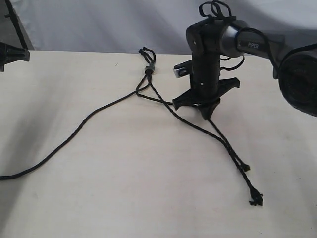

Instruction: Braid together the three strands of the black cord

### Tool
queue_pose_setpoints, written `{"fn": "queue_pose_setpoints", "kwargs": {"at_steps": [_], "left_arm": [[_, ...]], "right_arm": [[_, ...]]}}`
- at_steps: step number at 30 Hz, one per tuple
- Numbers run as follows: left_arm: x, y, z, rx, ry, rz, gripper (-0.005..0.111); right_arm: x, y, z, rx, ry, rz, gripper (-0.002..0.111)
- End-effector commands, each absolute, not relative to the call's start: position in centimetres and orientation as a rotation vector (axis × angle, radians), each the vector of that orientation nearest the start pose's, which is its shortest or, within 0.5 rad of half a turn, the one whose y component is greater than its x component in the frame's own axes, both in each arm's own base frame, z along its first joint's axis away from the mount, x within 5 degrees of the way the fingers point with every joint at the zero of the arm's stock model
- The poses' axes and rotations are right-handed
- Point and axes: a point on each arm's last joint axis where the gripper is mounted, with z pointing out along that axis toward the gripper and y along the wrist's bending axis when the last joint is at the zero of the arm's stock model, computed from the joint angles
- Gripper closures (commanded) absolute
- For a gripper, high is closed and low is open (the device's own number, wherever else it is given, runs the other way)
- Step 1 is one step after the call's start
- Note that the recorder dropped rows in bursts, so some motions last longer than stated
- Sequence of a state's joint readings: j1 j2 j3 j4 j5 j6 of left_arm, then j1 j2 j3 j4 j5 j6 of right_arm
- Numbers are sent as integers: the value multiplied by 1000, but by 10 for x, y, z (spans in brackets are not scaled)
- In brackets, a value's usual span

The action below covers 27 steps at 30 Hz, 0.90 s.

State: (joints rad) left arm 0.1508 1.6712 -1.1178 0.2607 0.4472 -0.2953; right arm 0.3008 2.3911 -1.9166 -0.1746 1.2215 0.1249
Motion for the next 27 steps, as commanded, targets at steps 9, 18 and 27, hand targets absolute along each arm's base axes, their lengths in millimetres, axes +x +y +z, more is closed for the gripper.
{"fn": "queue_pose_setpoints", "kwargs": {"at_steps": [9,18,27], "left_arm": [[350,63,238,-331,2440,152,107],[350,63,238,-336,2440,147,107],[349,63,238,-336,2442,147,107]], "right_arm": [[405,197,100,-683,3194,-118,109],[359,266,156,-1102,2959,-47,109],[377,205,252,-847,2791,-137,109]]}}
